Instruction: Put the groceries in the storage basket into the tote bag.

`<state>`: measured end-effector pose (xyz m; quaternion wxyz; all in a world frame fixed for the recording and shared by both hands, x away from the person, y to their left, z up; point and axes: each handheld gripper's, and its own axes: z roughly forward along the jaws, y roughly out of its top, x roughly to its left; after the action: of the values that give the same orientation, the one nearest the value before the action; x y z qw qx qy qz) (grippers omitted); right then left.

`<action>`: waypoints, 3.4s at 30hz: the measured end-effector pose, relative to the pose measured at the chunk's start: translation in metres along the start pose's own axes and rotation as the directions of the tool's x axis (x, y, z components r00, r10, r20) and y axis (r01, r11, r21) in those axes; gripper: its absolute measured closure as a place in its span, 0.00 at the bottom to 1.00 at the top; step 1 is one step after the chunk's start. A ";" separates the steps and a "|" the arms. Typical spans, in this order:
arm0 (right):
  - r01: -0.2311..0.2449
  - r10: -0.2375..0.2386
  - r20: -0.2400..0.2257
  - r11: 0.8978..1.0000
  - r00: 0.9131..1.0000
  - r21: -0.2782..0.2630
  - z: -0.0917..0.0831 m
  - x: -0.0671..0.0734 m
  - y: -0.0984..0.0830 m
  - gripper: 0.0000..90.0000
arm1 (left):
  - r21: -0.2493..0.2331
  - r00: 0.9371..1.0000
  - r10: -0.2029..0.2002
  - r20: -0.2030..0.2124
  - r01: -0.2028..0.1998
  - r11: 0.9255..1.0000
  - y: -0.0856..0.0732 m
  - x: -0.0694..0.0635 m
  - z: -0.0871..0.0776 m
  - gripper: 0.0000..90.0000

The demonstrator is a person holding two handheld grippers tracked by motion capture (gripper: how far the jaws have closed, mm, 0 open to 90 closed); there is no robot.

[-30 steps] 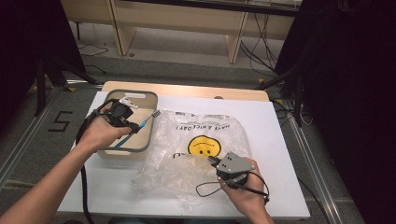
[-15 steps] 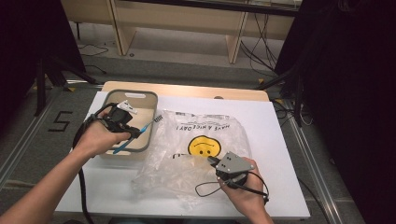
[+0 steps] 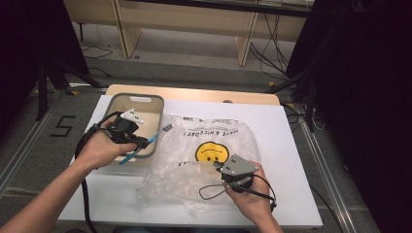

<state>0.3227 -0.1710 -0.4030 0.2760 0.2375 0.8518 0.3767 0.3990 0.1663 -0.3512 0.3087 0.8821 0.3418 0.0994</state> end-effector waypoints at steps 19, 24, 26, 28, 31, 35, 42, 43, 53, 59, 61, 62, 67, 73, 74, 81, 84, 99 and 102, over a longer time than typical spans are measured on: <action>-0.097 0.098 -0.004 0.993 0.995 0.069 0.016 -0.018 0.020 1.00 | -0.036 0.995 0.079 0.064 -0.077 0.996 0.002 -0.032 -0.005 0.92; -0.104 0.105 -0.006 0.991 0.994 0.081 0.020 -0.018 0.022 1.00 | -0.039 0.993 0.090 0.079 -0.087 0.995 0.001 -0.036 -0.006 0.92; -0.107 0.107 -0.001 0.992 0.994 0.073 0.020 -0.018 0.023 1.00 | -0.045 0.992 0.096 0.079 -0.093 0.995 0.001 -0.038 -0.007 0.92; -0.116 0.116 0.003 0.991 0.993 0.067 0.019 -0.018 0.024 1.00 | -0.049 0.992 0.099 0.080 -0.095 0.994 0.002 -0.039 -0.008 0.92; -0.128 0.127 0.026 0.991 0.992 0.042 0.018 -0.017 0.025 1.00 | -0.062 0.991 0.101 0.091 -0.095 0.994 0.002 -0.041 -0.011 0.92; -0.147 0.146 0.045 0.989 0.988 0.021 0.017 -0.018 0.026 1.00 | -0.069 0.989 0.114 0.096 -0.107 0.992 0.002 -0.046 -0.014 0.92; -0.168 0.167 0.066 0.986 0.984 0.005 0.019 -0.019 0.027 1.00 | -0.080 0.982 0.145 0.117 -0.137 0.987 0.003 -0.055 -0.021 0.92; -0.167 0.166 0.068 0.986 0.984 -0.002 0.018 -0.019 0.028 1.00 | -0.083 0.982 0.145 0.120 -0.136 0.987 0.003 -0.056 -0.021 0.92; -0.180 0.180 0.069 0.984 0.981 0.007 0.020 -0.018 0.029 1.00 | -0.096 0.975 0.167 0.149 -0.154 0.983 0.003 -0.066 -0.026 0.92; -0.179 0.178 0.065 0.984 0.982 0.011 0.020 -0.019 0.030 1.00 | -0.093 0.969 0.186 0.164 -0.172 0.981 0.002 -0.072 -0.027 0.92; -0.181 0.180 0.064 0.983 0.982 0.011 0.021 -0.019 0.030 1.00 | -0.090 0.966 0.191 0.175 -0.177 0.980 0.002 -0.075 -0.027 0.92; -0.178 0.177 0.063 0.984 0.982 0.011 0.021 -0.019 0.030 1.00 | -0.089 0.965 0.193 0.178 -0.179 0.980 0.002 -0.076 -0.027 0.92; -0.180 0.179 0.062 0.983 0.982 0.013 0.020 -0.020 0.030 1.00 | -0.079 0.960 0.210 0.187 -0.199 0.977 0.000 -0.082 -0.024 0.92; -0.180 0.179 0.065 0.984 0.982 0.014 0.020 -0.020 0.030 1.00 | -0.059 0.952 0.222 0.209 -0.215 0.975 -0.004 -0.089 -0.019 0.92; -0.182 0.181 0.065 0.983 0.981 0.013 0.020 -0.020 0.030 1.00 | -0.057 0.952 0.224 0.210 -0.217 0.974 -0.004 -0.090 -0.018 0.92; -0.181 0.180 0.062 0.983 0.982 0.011 0.021 -0.020 0.031 1.00 | -0.032 0.945 0.241 0.221 -0.240 0.970 -0.006 -0.097 -0.011 0.92; -0.179 0.178 0.062 0.984 0.982 0.011 0.020 -0.021 0.031 1.00 | -0.024 0.941 0.249 0.228 -0.250 0.968 -0.007 -0.101 -0.008 0.92; -0.177 0.176 0.058 0.984 0.983 0.007 0.020 -0.020 0.033 1.00 | 0.015 0.937 0.269 0.224 -0.279 0.960 -0.006 -0.116 0.011 0.92; -0.184 0.183 0.057 0.983 0.981 0.009 0.019 -0.020 0.034 1.00 | 0.018 0.938 0.269 0.220 -0.280 0.960 -0.005 -0.117 0.015 0.92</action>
<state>0.3566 -0.1535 -0.3819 0.2622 0.3274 0.8208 0.3877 0.3150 0.0847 -0.3617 0.3053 0.9339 0.1823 0.0367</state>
